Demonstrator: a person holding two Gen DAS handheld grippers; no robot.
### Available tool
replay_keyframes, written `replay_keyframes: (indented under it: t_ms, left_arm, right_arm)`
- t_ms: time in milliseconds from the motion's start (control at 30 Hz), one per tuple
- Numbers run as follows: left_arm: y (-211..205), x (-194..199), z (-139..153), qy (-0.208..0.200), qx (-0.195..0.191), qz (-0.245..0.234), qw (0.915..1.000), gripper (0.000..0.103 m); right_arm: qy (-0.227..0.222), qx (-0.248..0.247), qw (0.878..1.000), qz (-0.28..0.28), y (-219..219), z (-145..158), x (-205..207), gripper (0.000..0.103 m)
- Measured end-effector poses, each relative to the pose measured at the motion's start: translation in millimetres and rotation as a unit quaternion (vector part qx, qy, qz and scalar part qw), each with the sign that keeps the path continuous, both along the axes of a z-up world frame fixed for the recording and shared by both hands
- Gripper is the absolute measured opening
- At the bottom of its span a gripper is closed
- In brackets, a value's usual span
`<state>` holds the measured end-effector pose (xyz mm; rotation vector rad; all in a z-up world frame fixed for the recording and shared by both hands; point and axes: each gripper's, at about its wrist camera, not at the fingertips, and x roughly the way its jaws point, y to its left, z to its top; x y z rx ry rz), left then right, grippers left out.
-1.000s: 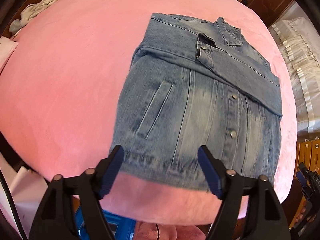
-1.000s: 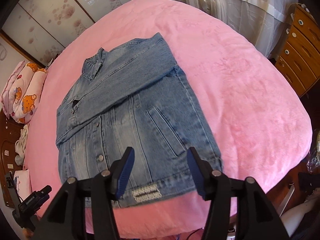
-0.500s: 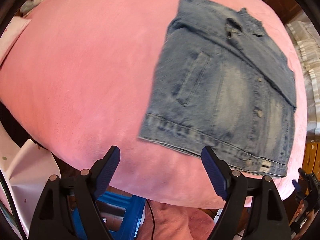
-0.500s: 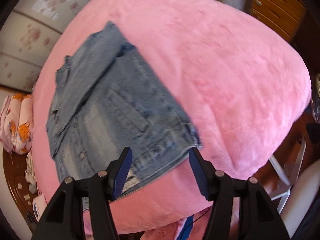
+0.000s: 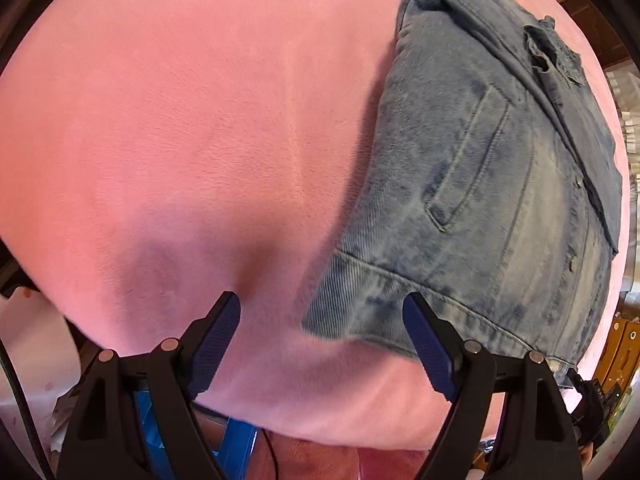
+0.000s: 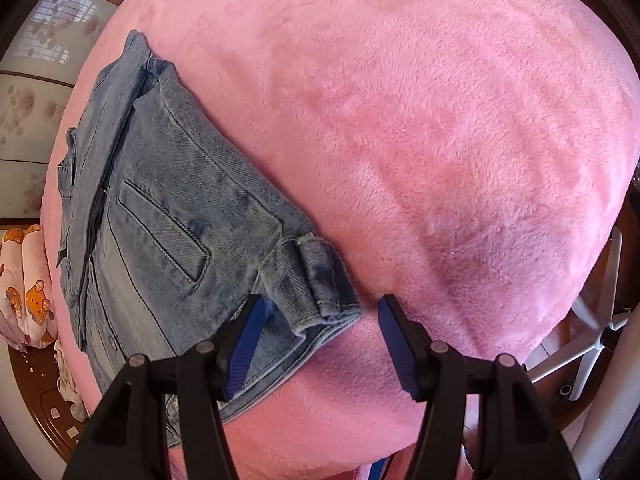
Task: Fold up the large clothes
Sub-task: 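Grasp the jacket hem with both grippers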
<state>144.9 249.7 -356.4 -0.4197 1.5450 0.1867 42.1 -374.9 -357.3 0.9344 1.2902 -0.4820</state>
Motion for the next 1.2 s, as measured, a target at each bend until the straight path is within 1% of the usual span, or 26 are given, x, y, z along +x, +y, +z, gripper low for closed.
replay_keyframes:
  t_ms: [100, 167, 200, 300, 367, 433, 500, 567, 600, 667, 733, 800, 833, 900, 1000, 1133, 1200]
  left_arm:
    - [2, 3, -11, 0.000, -0.005, -0.004, 1.0000, 0.082]
    - [3, 4, -15, -0.006, -0.008, -0.006, 0.9999, 0.082]
    - [5, 4, -16, -0.008, -0.013, -0.006, 0.9999, 0.082]
    - [7, 6, -18, -0.002, -0.015, -0.010, 0.9998, 0.081]
    - [9, 10, -18, -0.002, -0.018, -0.013, 0.9998, 0.075]
    - [6, 16, -15, 0.001, -0.020, -0.016, 0.9997, 0.065]
    - [4, 19, -15, -0.001, -0.029, -0.017, 0.9994, 0.061]
    - [1, 23, -17, 0.000, -0.029, -0.018, 0.9994, 0.056]
    - [1, 25, -17, -0.003, -0.032, -0.019, 0.9993, 0.049]
    - [-2, 30, -18, 0.000, -0.031, -0.014, 0.9994, 0.041]
    - [-7, 34, -16, 0.000, -0.025, -0.013, 0.9996, 0.025]
    - [-12, 36, -12, -0.002, -0.016, -0.016, 0.9998, 0.019]
    - [-16, 35, -9, -0.003, -0.010, -0.016, 0.9998, 0.014]
    - [-22, 35, -3, -0.004, -0.002, -0.013, 0.9999, 0.014]
    - [-28, 38, 4, 0.002, 0.003, -0.008, 1.0000, 0.013]
    - [-35, 34, 27, 0.009, 0.000, 0.004, 1.0000, 0.012]
    - [-40, 38, 43, 0.005, 0.001, -0.007, 1.0000, 0.012]
  right_arm:
    - [-0.007, -0.003, 1.000, 0.007, 2, 2, 4, 0.059]
    - [-0.007, -0.004, 1.000, 0.013, 3, 1, 10, 0.054]
    - [-0.007, -0.004, 1.000, 0.014, 4, 2, 13, 0.054]
    - [0.010, -0.006, 1.000, 0.007, 7, -1, 21, 0.054]
    - [0.012, -0.004, 1.000, -0.002, 7, -2, 22, 0.052]
    - [0.011, 0.001, 1.000, -0.007, 8, -3, 22, 0.050]
    - [0.012, 0.006, 1.000, -0.008, 8, -3, 23, 0.047]
    - [0.016, 0.008, 1.000, -0.004, 8, -3, 26, 0.043]
    - [0.016, 0.010, 1.000, -0.004, 7, -3, 28, 0.041]
    - [0.016, 0.017, 1.000, -0.006, 8, -4, 34, 0.035]
    - [0.016, 0.019, 1.000, -0.007, 9, -4, 37, 0.033]
    - [0.013, 0.022, 1.000, -0.012, 10, 0, 39, 0.029]
    - [0.011, 0.024, 1.000, -0.014, 12, 3, 36, 0.027]
    - [0.012, 0.028, 0.999, -0.020, 12, 10, 37, 0.026]
    - [0.015, 0.026, 0.999, -0.012, 17, 21, 41, 0.024]
    - [-0.008, 0.036, 0.999, -0.013, 21, 44, 44, 0.023]
    - [-0.005, 0.029, 1.000, -0.007, 26, 61, 49, 0.023]
